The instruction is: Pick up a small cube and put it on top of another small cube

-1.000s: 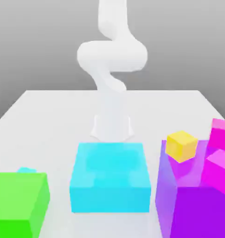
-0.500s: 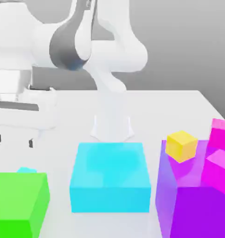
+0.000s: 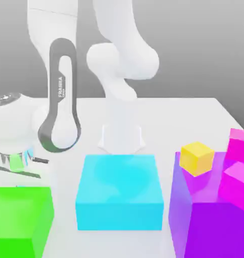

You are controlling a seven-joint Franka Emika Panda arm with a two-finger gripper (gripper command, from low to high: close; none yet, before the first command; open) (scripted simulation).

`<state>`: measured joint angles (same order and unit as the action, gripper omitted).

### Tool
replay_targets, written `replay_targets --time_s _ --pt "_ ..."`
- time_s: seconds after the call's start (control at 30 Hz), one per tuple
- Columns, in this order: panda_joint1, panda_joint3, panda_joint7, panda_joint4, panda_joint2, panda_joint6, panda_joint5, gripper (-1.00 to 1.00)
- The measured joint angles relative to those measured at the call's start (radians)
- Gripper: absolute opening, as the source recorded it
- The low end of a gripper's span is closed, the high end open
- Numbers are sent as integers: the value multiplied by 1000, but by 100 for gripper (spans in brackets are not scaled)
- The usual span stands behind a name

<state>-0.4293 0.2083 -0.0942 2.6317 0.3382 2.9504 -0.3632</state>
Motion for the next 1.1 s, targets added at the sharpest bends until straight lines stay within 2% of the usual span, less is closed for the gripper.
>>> replay_targets --time_s 0.1,0.3,0.4,0.7,0.83,1.03,1.1 --pt "0 1 -3 1 -3 -2 5 -100" --pt "79 138 -168 41 -195 -144 215 -100" --pt "57 173 -271 -31 -232 -226 204 -100" --pt "450 -34 -468 -223 -408 -581 232 -100" --pt "570 -142 -548 -297 -483 -729 252 -100" --pt "724 -315 -611 -348 -576 -885 278 -100" --pt "776 -381 -621 -335 -570 -877 295 -100"
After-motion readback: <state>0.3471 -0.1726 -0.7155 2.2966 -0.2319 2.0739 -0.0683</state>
